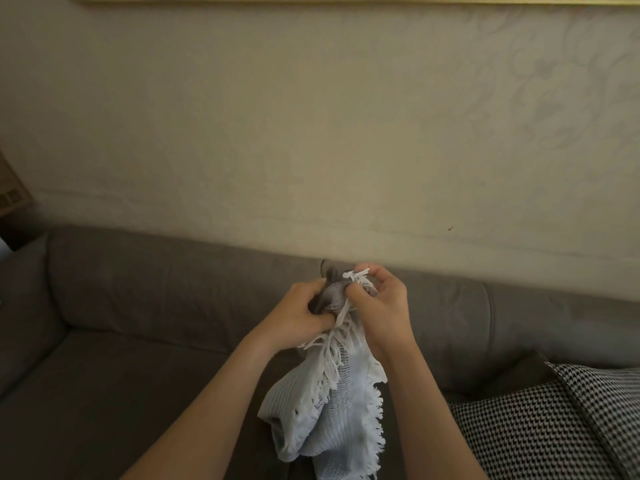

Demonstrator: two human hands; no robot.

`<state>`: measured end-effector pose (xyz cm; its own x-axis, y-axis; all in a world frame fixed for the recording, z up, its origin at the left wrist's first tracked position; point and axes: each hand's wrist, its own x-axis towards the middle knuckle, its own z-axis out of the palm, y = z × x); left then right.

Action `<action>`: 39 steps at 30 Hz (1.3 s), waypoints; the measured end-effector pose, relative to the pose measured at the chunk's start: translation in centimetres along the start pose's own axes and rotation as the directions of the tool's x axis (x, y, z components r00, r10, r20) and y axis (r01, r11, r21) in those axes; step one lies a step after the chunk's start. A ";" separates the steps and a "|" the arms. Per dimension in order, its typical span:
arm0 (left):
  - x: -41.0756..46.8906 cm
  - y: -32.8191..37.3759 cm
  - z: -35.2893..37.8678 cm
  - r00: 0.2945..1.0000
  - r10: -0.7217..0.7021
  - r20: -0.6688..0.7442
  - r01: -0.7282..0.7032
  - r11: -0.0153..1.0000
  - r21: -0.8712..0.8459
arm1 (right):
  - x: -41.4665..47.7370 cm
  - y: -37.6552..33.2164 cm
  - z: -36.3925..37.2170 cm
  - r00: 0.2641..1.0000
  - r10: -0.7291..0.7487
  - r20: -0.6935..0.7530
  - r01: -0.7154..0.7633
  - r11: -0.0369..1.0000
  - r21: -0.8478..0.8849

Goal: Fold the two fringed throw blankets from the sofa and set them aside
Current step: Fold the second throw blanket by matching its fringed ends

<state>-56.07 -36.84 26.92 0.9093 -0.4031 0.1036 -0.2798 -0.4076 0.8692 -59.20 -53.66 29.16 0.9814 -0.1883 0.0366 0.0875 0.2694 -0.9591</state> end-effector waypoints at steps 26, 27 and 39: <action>2.5 1.9 -3.4 0.967 0.125 -0.220 -0.109 0.990 0.086 | 2.6 -4.8 -1.1 0.780 -0.594 -0.197 0.390 0.708 -0.589; 2.7 2.3 -3.7 0.969 0.141 -0.202 -0.118 0.986 0.122 | 2.8 -4.9 -0.9 0.763 -0.613 -0.205 0.400 0.697 -0.595; 4.0 4.3 -4.9 0.798 0.315 -0.514 -0.160 0.932 0.324 | 4.6 -8.1 2.0 0.695 -0.717 -0.058 0.575 0.602 -0.554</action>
<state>-52.17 -36.17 33.45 0.7955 -0.0294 0.6052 -0.5062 -0.5813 0.6371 -55.03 -54.82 37.65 0.6091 -0.3786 0.6969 0.5227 -0.4693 -0.7117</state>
